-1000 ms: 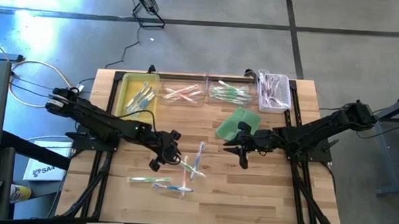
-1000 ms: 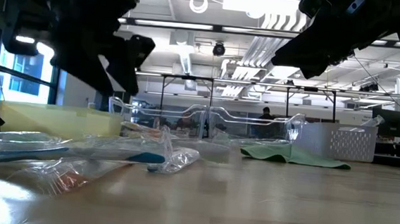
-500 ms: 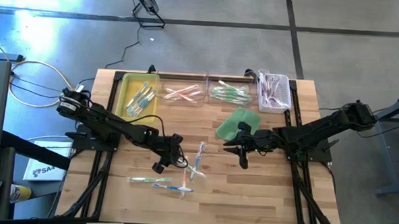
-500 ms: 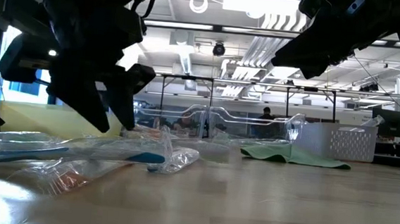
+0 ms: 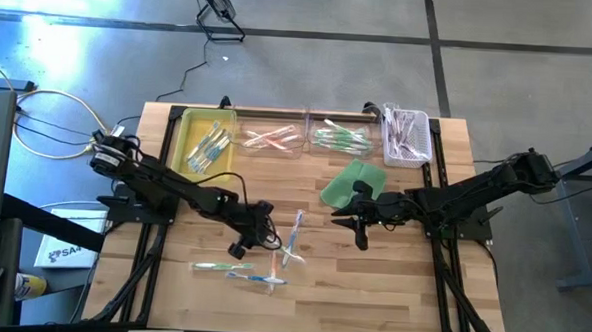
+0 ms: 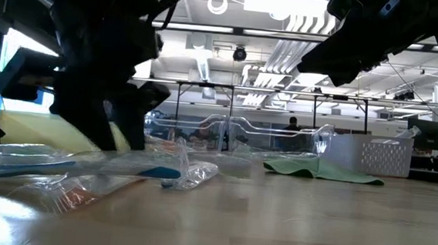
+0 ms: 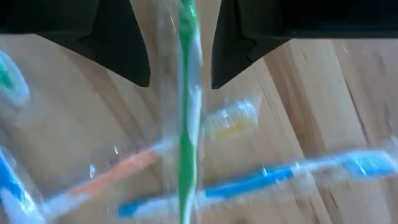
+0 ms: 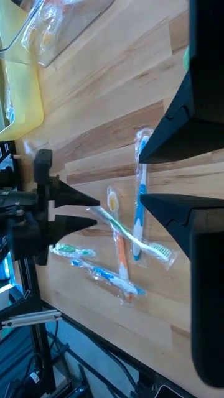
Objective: Pick & Place Toothbrushes
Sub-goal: Put the green toothbrush into the right transparent bin
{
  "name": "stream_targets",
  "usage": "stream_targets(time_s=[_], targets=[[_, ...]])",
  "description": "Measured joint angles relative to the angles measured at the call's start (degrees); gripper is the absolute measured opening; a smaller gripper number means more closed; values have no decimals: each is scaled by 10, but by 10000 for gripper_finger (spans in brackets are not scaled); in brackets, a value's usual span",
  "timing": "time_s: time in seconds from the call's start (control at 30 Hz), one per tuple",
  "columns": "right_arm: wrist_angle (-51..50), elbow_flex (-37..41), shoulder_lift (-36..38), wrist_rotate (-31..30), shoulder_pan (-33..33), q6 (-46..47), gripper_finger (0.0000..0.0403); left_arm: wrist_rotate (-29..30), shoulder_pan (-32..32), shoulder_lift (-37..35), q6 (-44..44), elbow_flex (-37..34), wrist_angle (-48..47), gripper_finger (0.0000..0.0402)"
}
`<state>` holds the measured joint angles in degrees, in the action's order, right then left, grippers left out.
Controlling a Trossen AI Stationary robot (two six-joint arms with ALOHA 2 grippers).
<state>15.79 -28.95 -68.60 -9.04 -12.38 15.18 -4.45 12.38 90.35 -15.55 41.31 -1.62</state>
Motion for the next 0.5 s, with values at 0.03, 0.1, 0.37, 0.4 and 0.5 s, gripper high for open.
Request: stream_targets(time_s=[0.03,0.1,0.37,0.4,0.5], targets=[[-1,0,0,0,0,0,81,0,0,0,3,-1,-2,168],[-2,0,0,0,0,0,81,-1,0,13,8,2,28,168],[-6,0,0,0,0,0,81,-1,0,26,11,0,18,168],[-6,0,0,0,0,0,81,-2,0,26,11,0,19,168],[-6,0,0,0,0,0,81,-1,0,26,11,0,19,168]])
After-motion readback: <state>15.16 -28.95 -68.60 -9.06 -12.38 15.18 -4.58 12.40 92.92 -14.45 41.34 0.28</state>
